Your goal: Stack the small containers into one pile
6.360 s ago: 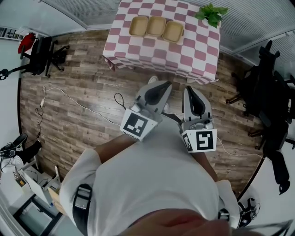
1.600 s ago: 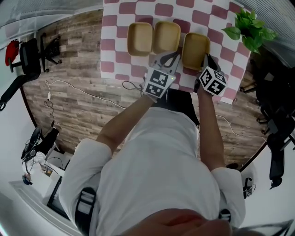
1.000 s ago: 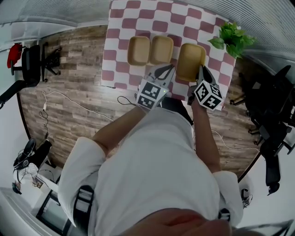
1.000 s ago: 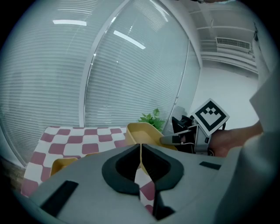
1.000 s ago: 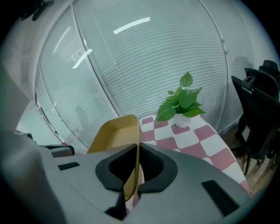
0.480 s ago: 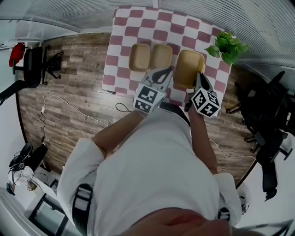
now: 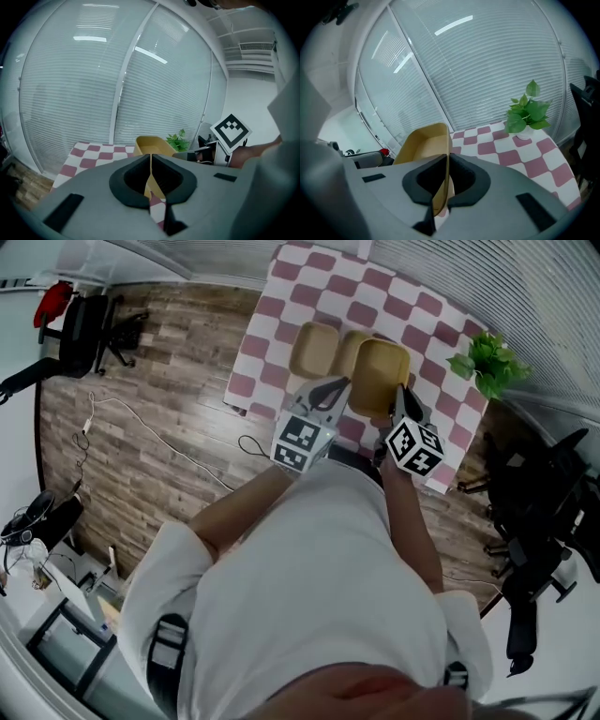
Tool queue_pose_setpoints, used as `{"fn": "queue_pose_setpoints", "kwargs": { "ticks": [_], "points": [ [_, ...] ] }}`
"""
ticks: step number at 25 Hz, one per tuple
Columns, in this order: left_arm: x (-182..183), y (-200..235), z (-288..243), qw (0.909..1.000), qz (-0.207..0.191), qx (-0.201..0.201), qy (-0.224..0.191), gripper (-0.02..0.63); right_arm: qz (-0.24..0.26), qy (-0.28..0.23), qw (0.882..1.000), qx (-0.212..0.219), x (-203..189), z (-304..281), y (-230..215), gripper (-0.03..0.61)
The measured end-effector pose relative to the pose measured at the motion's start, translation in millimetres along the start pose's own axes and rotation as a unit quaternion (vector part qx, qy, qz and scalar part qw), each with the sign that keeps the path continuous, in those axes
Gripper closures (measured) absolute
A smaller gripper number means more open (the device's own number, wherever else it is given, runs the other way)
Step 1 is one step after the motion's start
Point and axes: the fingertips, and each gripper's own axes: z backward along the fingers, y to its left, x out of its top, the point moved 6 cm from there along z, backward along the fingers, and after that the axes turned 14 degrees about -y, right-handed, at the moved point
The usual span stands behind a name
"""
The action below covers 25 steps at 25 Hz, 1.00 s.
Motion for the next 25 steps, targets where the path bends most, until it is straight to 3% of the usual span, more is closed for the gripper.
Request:
{"fn": "queue_pose_setpoints", "kwargs": {
  "ticks": [10,17,25],
  "points": [
    [-1,17,19,0.9997,0.008,0.023,-0.005,0.578,-0.005,0.01,1.0,0.007,-9,-7,20,0.538],
    [-4,23,14,0.9998,0.004,0.018,-0.004,0.578,-0.095,0.021,0.995,-0.024,-22,-10,13,0.538],
    [-9,30,12,0.9999,0.004,0.014,0.001,0.578,-0.085,0.015,0.996,-0.039,-31,-16,12,0.538]
  ]
}}
